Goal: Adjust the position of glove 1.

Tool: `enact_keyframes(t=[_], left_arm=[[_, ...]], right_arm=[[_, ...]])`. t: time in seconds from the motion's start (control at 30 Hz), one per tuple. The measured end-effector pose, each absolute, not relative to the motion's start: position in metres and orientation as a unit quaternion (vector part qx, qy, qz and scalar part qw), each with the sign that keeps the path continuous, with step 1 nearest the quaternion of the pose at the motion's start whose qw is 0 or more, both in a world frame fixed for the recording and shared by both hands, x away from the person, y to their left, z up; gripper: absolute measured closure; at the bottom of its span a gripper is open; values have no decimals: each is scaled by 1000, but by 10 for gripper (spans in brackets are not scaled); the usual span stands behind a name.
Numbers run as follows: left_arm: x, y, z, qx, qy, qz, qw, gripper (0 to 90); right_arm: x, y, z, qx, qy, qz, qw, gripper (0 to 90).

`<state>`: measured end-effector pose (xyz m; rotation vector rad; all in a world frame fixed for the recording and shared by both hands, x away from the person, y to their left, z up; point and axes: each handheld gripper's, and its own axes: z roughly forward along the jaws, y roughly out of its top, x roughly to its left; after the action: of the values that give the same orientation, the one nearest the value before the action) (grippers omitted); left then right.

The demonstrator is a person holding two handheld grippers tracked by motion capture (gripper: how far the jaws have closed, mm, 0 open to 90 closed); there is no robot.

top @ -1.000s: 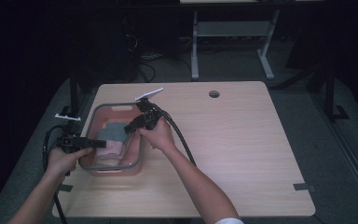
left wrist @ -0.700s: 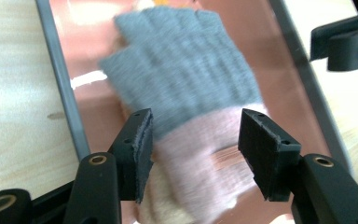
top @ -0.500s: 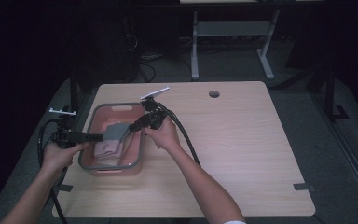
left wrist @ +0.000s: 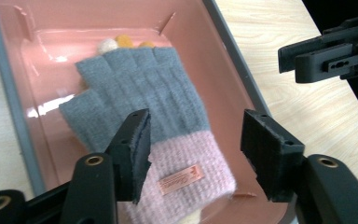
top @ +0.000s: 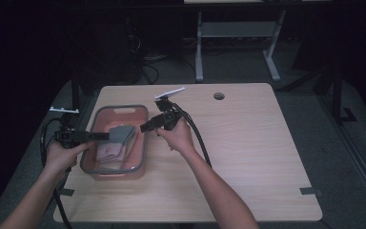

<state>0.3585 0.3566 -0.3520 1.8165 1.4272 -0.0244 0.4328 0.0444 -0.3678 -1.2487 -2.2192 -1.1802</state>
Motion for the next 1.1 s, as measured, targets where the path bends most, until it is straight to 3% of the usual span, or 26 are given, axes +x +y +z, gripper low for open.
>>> enact_keyframes(t=[0.53,1.1], left_arm=[[358,342,-342,713,549,-21,435,391],[358,300,-335,731,510,-37,452,361]], right_arm=[[430,14,-364,-451,-769,-424,159,572],[423,-25,-364,-471,-755,-432,145,531]])
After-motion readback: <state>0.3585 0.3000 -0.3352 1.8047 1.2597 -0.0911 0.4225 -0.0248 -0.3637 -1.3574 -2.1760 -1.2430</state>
